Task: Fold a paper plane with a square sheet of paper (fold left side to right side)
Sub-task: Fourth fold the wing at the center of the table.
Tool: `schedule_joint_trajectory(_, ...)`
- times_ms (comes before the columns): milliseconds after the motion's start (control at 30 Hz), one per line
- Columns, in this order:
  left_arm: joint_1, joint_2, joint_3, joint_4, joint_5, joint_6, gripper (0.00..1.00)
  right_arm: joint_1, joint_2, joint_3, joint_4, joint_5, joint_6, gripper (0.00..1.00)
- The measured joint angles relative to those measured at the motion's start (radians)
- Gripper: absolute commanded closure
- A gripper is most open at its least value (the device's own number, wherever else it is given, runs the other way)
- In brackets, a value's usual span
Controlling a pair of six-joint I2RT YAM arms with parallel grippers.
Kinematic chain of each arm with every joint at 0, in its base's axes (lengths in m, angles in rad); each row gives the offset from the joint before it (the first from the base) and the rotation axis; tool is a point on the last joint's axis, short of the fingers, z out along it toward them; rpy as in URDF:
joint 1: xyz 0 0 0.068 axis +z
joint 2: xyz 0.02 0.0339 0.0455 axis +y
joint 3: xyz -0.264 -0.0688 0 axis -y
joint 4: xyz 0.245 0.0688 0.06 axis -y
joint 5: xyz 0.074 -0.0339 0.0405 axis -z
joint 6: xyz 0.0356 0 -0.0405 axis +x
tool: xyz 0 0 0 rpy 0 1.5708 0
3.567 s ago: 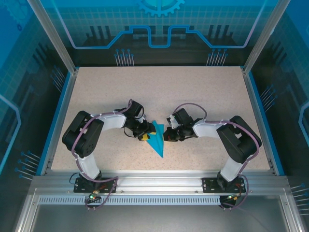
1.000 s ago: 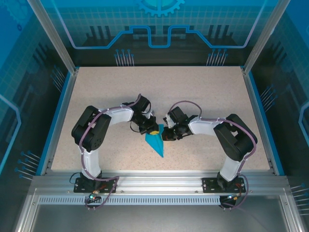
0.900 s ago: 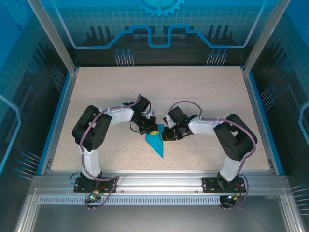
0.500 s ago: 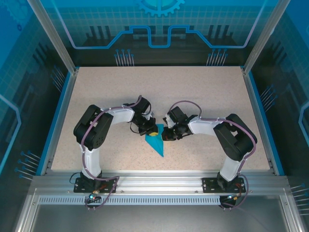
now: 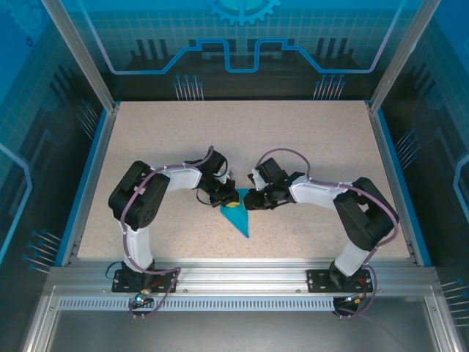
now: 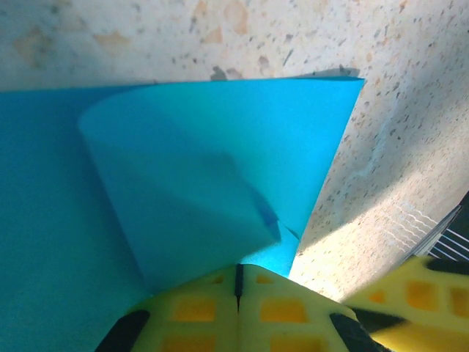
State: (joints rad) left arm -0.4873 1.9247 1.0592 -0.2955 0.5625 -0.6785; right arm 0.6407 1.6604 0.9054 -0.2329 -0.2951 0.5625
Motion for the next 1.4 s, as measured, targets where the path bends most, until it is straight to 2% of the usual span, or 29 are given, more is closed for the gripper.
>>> schedule_joint_trajectory(100, 0.0, -0.003, -0.006, 0.007, 0.0, 0.0, 1.0, 0.001, -0.06, 0.0, -0.011, -0.012, -0.003, 0.79)
schedule_joint_trajectory(233, 0.0, -0.005, -0.008, 0.012, 0.0, 0.0, 1.0, 0.023, -0.09, -0.015, 0.023, -0.088, 0.016, 0.84)
schedule_joint_trajectory(400, 0.0, -0.005, -0.009, 0.013, 0.0, 0.0, 1.0, 0.086, -0.061, -0.071, 0.055, -0.174, 0.06, 0.84)
schedule_joint_trajectory(567, 0.0, -0.005, -0.009, 0.013, 0.0, 0.0, 1.0, 0.119, 0.006, -0.076, 0.065, -0.205, 0.085, 0.85)
schedule_joint_trajectory(1400, 0.0, -0.005, -0.009, 0.013, 0.0, 0.0, 1.0, 0.147, 0.058, -0.107, 0.066, -0.191, 0.092, 0.85)
